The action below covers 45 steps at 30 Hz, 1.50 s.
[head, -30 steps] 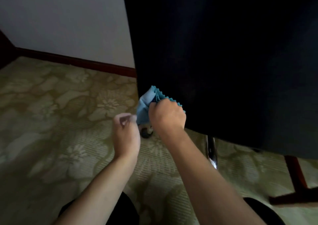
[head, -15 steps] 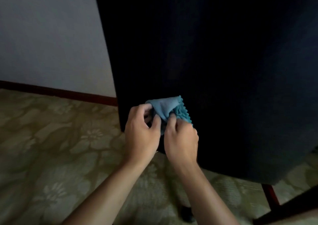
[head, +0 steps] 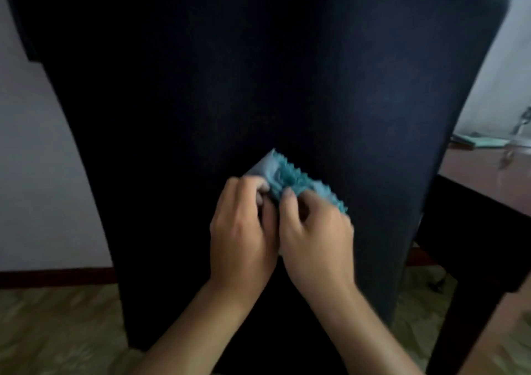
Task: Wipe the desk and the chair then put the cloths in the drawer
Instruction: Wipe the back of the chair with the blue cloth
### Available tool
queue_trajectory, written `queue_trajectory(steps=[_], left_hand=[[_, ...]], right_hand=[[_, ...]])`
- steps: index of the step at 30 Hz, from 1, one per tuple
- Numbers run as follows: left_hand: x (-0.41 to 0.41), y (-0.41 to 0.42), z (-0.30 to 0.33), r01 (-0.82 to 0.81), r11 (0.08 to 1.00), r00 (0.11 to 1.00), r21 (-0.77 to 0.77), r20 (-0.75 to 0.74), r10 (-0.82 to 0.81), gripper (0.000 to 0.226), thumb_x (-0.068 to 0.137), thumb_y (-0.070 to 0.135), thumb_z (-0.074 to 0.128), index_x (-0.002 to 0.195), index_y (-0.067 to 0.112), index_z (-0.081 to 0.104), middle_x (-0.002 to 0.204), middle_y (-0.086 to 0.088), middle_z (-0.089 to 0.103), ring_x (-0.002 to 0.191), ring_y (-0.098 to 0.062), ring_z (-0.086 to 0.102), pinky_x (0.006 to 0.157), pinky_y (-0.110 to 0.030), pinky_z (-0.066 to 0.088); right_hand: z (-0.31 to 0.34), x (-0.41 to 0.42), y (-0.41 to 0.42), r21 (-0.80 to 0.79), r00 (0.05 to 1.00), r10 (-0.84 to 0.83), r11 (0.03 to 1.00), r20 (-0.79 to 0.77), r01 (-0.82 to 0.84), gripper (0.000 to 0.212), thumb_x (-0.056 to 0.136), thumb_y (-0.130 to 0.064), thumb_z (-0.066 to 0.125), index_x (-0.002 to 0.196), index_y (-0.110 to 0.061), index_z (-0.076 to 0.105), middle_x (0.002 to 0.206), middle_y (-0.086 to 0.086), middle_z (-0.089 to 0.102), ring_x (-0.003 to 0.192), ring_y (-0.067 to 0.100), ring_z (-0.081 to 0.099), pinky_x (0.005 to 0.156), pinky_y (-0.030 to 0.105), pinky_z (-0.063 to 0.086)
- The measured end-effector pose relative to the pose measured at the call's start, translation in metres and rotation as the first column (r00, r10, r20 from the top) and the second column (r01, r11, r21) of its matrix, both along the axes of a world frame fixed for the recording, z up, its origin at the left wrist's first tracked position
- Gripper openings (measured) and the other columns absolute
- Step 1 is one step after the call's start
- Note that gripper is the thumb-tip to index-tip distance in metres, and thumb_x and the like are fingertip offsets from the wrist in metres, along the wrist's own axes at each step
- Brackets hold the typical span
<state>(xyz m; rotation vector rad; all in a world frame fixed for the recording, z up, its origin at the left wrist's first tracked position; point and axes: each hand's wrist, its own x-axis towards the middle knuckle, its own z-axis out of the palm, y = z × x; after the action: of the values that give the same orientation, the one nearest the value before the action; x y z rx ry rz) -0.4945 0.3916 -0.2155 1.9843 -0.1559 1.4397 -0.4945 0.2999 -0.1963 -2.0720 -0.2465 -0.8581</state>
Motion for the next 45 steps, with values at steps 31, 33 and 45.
queue_trajectory(steps=[31,33,45], left_hand=[[-0.008,-0.03,0.014,-0.001,0.995,0.971,0.097,-0.239,0.025,0.025,0.077,0.027,0.074,0.089,0.029,0.053,0.075,0.014,0.047,0.06,-0.002,0.047,0.053,-0.006,0.028],[-0.012,-0.033,0.023,-0.001,0.988,0.963,0.156,-0.265,0.043,0.024,0.074,0.027,0.074,0.082,0.028,0.051,0.083,0.014,0.048,0.065,-0.004,0.047,0.054,-0.008,0.026],[-0.035,-0.111,0.174,0.37,0.929,0.667,0.016,-0.701,-0.254,0.045,0.074,0.047,0.075,0.102,0.047,0.041,0.081,0.022,0.063,0.065,-0.002,0.06,0.056,-0.02,0.048]], right_hand=[[-0.026,0.001,-0.072,-0.133,1.0,0.025,0.991,0.015,-0.023,0.015,0.082,-0.045,0.045,0.095,-0.037,0.048,0.069,-0.011,0.066,0.06,0.007,0.062,0.062,0.037,0.052],[-0.022,0.0,-0.072,-0.12,0.999,0.048,0.992,-0.012,-0.049,0.013,0.082,-0.044,0.044,0.094,-0.037,0.046,0.067,-0.012,0.064,0.058,0.007,0.061,0.058,0.036,0.051],[0.102,-0.037,-0.152,0.424,0.899,0.186,0.906,-0.396,-0.001,0.042,0.084,-0.02,0.057,0.113,-0.049,0.057,0.089,-0.012,0.074,0.071,0.012,0.07,0.059,0.032,0.059]])
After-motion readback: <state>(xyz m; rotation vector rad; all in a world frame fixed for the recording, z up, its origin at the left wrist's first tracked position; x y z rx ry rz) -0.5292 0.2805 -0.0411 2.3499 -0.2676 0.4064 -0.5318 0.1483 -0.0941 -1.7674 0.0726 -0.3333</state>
